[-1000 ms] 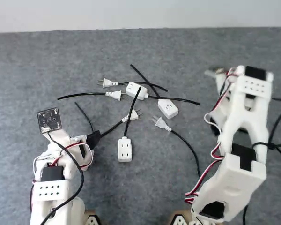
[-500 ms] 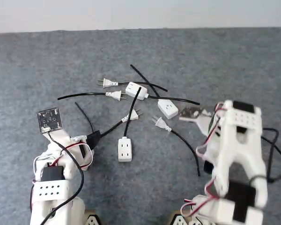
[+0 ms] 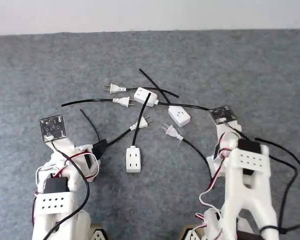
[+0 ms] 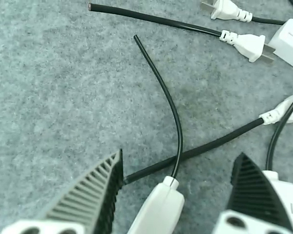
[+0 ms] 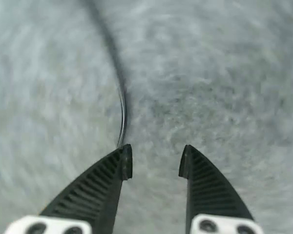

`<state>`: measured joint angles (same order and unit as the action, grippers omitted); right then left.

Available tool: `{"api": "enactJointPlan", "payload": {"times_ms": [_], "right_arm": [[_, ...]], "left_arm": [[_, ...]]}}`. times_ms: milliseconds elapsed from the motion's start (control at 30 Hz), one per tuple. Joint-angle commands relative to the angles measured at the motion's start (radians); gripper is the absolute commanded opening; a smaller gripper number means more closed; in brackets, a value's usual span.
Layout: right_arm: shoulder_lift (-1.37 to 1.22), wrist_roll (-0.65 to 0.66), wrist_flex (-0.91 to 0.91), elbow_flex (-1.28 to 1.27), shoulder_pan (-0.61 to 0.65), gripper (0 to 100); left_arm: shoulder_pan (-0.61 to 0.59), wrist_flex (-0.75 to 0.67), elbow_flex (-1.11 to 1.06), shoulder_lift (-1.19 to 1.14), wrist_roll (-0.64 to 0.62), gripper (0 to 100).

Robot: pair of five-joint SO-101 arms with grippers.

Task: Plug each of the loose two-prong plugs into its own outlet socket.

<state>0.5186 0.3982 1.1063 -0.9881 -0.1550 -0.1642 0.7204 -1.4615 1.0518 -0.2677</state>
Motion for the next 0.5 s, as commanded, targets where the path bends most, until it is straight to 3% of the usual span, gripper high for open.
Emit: {"api": "enactJointPlan", "payload": {"times_ms": [0, 233, 467], "right_arm": [[0.033, -0.127, -0.053, -0.031, 0.071, 15.1], [0.038, -0.038, -0.111, -0.118, 0.101, 15.1], [0.038, -0.029, -0.107, -0.130, 0.093, 15.1]], "left_arm": [[0.002, -0.028, 0.013, 0.014, 0.002, 33], [0.002, -0.026, 0.008, 0.014, 0.002, 33], [0.029, -0.066, 0.002, 0.008, 0.002, 33]]}}
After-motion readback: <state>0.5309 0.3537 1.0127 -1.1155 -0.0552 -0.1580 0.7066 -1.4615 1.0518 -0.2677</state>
